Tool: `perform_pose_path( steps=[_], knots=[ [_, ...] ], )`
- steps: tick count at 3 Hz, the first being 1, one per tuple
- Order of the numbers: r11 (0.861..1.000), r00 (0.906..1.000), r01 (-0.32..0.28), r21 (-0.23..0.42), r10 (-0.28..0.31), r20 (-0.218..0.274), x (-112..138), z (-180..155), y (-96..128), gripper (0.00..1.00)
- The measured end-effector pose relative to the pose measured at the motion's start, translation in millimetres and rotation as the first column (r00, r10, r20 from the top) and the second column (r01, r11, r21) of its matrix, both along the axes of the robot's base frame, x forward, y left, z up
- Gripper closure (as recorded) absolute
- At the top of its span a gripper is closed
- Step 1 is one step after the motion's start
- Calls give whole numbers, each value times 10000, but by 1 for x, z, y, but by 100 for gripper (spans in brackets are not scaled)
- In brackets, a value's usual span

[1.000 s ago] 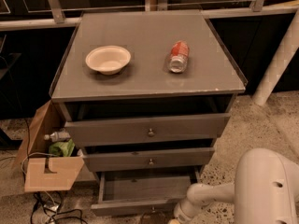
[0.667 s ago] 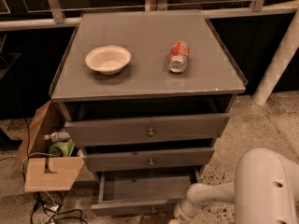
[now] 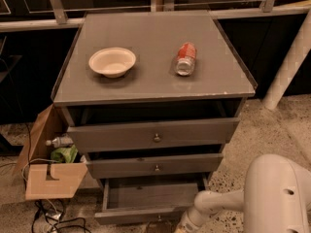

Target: Close bottom drawer

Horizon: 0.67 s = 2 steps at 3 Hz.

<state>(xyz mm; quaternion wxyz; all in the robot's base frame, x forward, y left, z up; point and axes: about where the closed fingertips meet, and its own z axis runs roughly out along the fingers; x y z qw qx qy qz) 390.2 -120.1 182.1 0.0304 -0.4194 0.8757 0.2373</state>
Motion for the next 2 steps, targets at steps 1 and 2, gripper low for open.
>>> perform_pose_path(
  steps=[1,2],
  knots=[
    [9997,9998,-170,172,168,117,16,-10,4,81],
    [9989,9978,-420,197,409,517,36,-20,11,100]
  ],
)
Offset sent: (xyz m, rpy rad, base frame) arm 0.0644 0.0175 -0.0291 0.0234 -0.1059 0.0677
